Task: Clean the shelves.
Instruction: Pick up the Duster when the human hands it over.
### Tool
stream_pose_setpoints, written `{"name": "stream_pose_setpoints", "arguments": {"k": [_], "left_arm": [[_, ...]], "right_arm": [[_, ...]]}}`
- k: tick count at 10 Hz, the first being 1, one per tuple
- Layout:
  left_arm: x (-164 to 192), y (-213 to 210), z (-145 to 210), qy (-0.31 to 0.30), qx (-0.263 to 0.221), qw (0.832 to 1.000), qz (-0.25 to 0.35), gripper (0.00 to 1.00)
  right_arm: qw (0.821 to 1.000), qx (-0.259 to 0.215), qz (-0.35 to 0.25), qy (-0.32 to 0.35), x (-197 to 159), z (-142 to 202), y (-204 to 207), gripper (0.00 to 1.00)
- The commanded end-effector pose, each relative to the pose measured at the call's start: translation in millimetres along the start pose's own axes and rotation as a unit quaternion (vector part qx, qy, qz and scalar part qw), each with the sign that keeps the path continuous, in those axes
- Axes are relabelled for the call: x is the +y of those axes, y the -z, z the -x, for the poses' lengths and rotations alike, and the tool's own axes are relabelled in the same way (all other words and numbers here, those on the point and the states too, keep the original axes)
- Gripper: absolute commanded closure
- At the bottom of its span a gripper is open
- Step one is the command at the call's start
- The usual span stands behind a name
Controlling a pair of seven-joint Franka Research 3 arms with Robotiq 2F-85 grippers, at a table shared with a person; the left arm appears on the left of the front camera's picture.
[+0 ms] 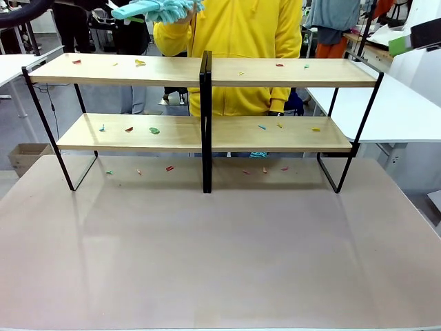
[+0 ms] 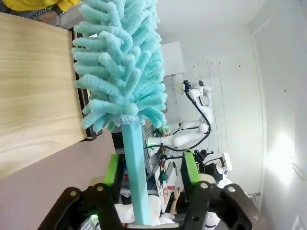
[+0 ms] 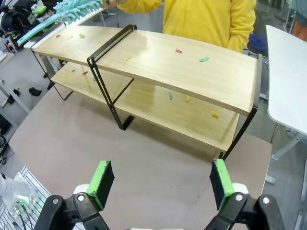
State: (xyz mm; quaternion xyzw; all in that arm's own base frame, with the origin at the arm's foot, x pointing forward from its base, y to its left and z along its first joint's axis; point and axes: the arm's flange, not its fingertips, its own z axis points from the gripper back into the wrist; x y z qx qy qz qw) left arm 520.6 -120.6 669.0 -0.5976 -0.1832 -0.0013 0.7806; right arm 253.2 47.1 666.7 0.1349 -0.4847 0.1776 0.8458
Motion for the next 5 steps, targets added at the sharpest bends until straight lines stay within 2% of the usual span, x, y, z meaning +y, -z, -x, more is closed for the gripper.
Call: {"name": "stream_pose_setpoints", "arguments": {"k": [1, 2, 3, 4, 5], "left_arm": [[0.3, 1.8, 1.9, 0.001, 0.004, 1.000, 0.003, 1.00], [1.6, 2.3, 2.3, 0.002, 0.005, 1.000, 0.002, 0.85], [1.6, 2.0, 1.7, 0.002, 0.005, 1.000, -0.002, 0.96], [2.2, 2.1, 2.2, 0.001, 0.010, 1.000, -0.002, 1.00], [4.2, 3.0, 3.9, -0.002, 0.020, 1.000, -0.003, 1.00]], "right_arm": [[1.000, -0.001, -0.001, -0.008, -1.7, -0.1, -0.3, 0.00], [1.000, -0.001, -0.001, -0.008, -1.7, -0.1, -0.3, 0.00], [1.000, -0.001, -0.001, -0.008, -1.7, -0.1, -0.3, 0.00], [1.000, -0.001, -0.001, -0.008, -1.7, -0.1, -0.3, 0.00], [1.000, -0.001, -0.001, -0.008, -1.7, -0.1, -0.3, 0.00]]}}
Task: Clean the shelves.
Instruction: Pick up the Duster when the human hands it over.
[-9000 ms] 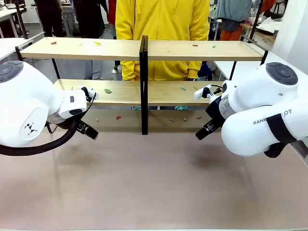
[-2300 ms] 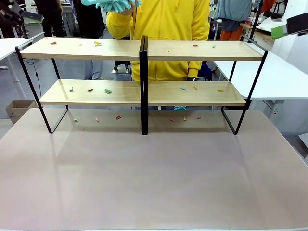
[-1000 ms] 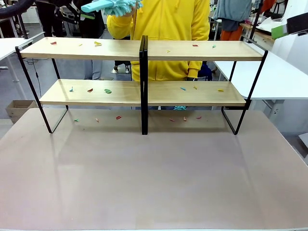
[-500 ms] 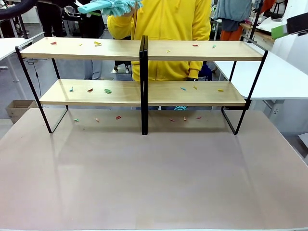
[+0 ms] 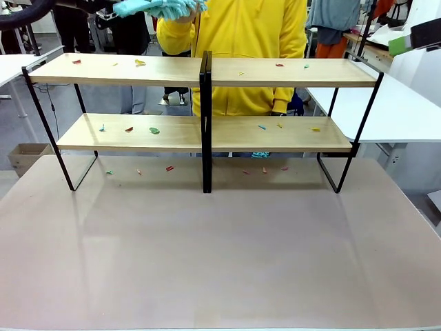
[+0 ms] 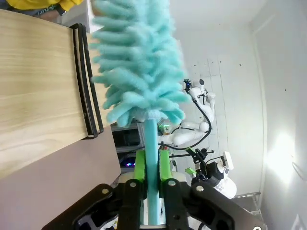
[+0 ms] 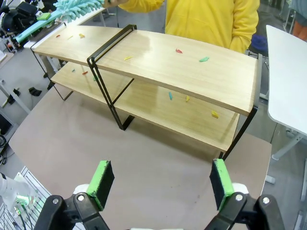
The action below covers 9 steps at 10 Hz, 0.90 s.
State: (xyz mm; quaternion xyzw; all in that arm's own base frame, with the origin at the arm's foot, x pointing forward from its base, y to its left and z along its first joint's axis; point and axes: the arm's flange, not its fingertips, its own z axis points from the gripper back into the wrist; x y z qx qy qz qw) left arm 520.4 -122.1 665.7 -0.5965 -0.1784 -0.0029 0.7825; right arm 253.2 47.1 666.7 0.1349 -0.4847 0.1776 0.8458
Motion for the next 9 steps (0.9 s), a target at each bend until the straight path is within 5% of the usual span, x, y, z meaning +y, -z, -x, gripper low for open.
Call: {"name": "stream_pose_setpoints", "arguments": {"k": [1, 4, 5, 7, 9], "left_arm": [[3, 2, 4, -0.001, 0.030, 1.000, 0.000, 1.00], [-3, -7, 12, 0.020, 0.058, 0.998, 0.000, 1.00], [-14, -28, 24, 0.032, 0.101, 0.994, -0.012, 1.00], [-36, -102, 78, 0.107, 0.174, 0.977, -0.069, 1.00], [-41, -199, 151, 0.195, 0.171, 0.960, -0.103, 1.00]], "right_arm": [[1.000, -0.001, -0.001, -0.008, -2, 0, 0, 0.00], [1.000, -0.001, -0.001, -0.008, -2, 0, 0, 0.00], [1.000, -0.001, -0.001, -0.008, -2, 0, 0, 0.00], [1.000, -0.001, -0.001, -0.008, -2, 0, 0, 0.00], [1.000, -0.001, -0.001, -0.008, -2, 0, 0, 0.00]]}}
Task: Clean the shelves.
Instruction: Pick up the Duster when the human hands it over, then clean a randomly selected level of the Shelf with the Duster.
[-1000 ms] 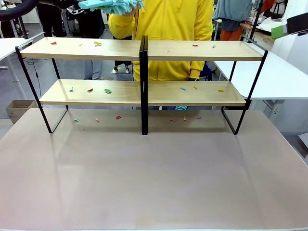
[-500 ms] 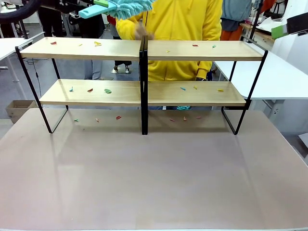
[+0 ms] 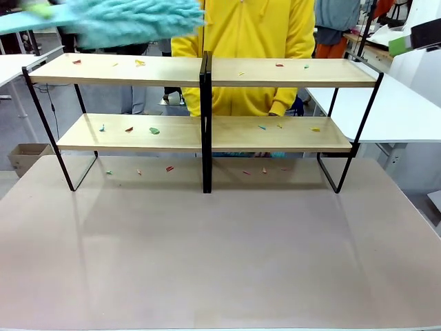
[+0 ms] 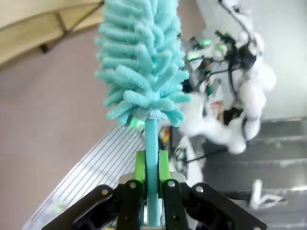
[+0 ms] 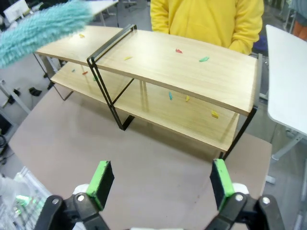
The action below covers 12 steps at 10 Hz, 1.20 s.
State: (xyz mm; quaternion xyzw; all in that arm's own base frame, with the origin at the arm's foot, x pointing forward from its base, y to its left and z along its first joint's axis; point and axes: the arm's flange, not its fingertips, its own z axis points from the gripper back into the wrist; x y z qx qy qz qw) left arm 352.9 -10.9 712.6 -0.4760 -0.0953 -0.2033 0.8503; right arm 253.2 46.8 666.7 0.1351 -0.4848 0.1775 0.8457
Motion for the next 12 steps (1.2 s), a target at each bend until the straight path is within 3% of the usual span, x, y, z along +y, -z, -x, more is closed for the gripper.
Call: {"name": "stream_pose_setpoints", "arguments": {"k": [1, 2, 3, 4, 5, 6, 7, 12], "left_arm": [[1, -54, 92, 0.094, -0.073, 0.993, -0.019, 1.00], [6, -82, 133, 0.133, -0.139, 0.981, -0.033, 1.00], [12, -117, 167, 0.167, -0.165, 0.972, -0.021, 1.00], [26, -142, 194, 0.208, -0.178, 0.962, -0.005, 1.00], [45, -163, 216, 0.223, -0.155, 0.962, 0.005, 1.00], [68, -184, 219, 0.182, -0.136, 0.974, 0.000, 1.00], [22, -153, 223, 0.189, -0.191, 0.963, -0.019, 1.00], [22, -153, 223, 0.189, -0.191, 0.963, -0.019, 1.00]], "right_arm": [[1.000, -0.001, -0.001, -0.008, -1, 0, 0, 0.00], [1.000, -0.001, -0.001, -0.008, -1, 0, 0, 0.00], [1.000, -0.001, -0.001, -0.008, -1, 0, 0, 0.00], [1.000, -0.001, -0.001, -0.008, -1, 0, 0, 0.00], [1.000, -0.001, -0.001, -0.008, -1, 0, 0, 0.00], [1.000, -0.001, -0.001, -0.008, -1, 0, 0, 0.00], [1.000, -0.001, -0.001, -0.008, -1, 0, 0, 0.00], [1.000, -0.001, -0.001, -0.008, -1, 0, 0, 0.00]]}}
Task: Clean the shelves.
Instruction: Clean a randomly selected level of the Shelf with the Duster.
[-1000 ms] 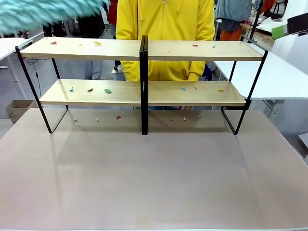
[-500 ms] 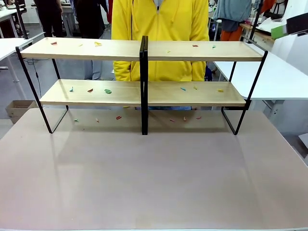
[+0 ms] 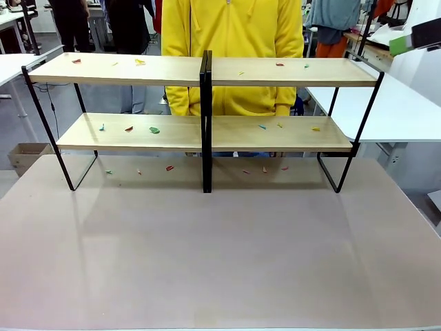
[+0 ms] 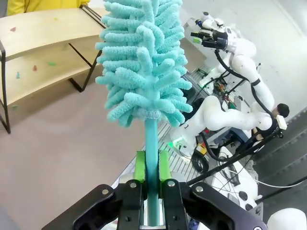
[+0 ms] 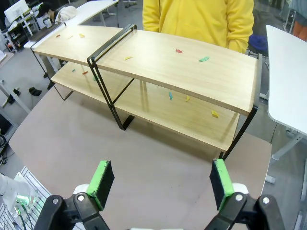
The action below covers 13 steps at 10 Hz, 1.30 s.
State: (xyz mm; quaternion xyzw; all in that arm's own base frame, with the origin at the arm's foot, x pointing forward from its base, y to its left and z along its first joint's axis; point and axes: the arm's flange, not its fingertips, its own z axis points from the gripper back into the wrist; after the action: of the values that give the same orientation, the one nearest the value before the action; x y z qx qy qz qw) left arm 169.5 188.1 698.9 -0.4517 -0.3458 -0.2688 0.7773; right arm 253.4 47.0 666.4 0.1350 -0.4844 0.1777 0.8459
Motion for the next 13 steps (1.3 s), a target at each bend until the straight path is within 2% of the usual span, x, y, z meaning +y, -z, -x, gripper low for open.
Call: {"name": "stream_pose_setpoints", "arguments": {"k": [1, 2, 3, 4, 5, 6, 7, 8, 9, 10, 11, 12, 13], "left_arm": [[-2, 1, 2, -0.005, -0.009, 1.000, 0.009, 1.00], [0, 0, 0, 0.000, 0.000, 1.000, 0.000, 0.88], [-23, 12, -2, 0.027, 0.103, 0.994, 0.009, 0.88], [-34, 52, 0, 0.034, 0.207, 0.976, 0.066, 0.88], [-33, 97, 2, 0.034, 0.313, 0.946, 0.073, 0.88], [-15, 144, 12, 0.004, 0.403, 0.914, 0.039, 0.88], [11, 184, 31, -0.040, 0.467, 0.883, 0.012, 0.88], [31, 207, 52, -0.081, 0.488, 0.869, 0.008, 0.88], [45, 226, 75, -0.101, 0.502, 0.859, -0.023, 0.88], [58, 241, 97, -0.122, 0.505, 0.854, -0.028, 0.88], [71, 250, 104, -0.158, 0.448, 0.880, -0.016, 0.88], [49, 243, 84, -0.100, 0.506, 0.857, -0.021, 0.88], [49, 243, 84, -0.100, 0.506, 0.857, -0.021, 0.88]], "right_arm": [[1.000, -0.001, -0.001, -0.008, -2, 0, -1, 0.00], [1.000, -0.001, -0.001, -0.008, -2, 0, -1, 0.00], [1.000, -0.001, -0.001, -0.008, -2, 0, -1, 0.00], [1.000, -0.001, -0.001, -0.008, -2, 0, -1, 0.00], [1.000, -0.001, -0.001, -0.008, -2, 0, -1, 0.00], [1.000, -0.001, -0.001, -0.008, -2, 0, -1, 0.00], [1.000, -0.001, -0.001, -0.008, -2, 0, -1, 0.00], [1.000, -0.001, -0.001, -0.008, -2, 0, -1, 0.00], [1.000, -0.001, -0.001, -0.008, -2, 0, -1, 0.00], [1.000, -0.001, -0.001, -0.008, -2, 0, -1, 0.00], [1.000, -0.001, -0.001, -0.008, -2, 0, -1, 0.00], [1.000, -0.001, -0.001, -0.008, -2, 0, -1, 0.00], [1.000, -0.001, -0.001, -0.008, -2, 0, -1, 0.00]]}}
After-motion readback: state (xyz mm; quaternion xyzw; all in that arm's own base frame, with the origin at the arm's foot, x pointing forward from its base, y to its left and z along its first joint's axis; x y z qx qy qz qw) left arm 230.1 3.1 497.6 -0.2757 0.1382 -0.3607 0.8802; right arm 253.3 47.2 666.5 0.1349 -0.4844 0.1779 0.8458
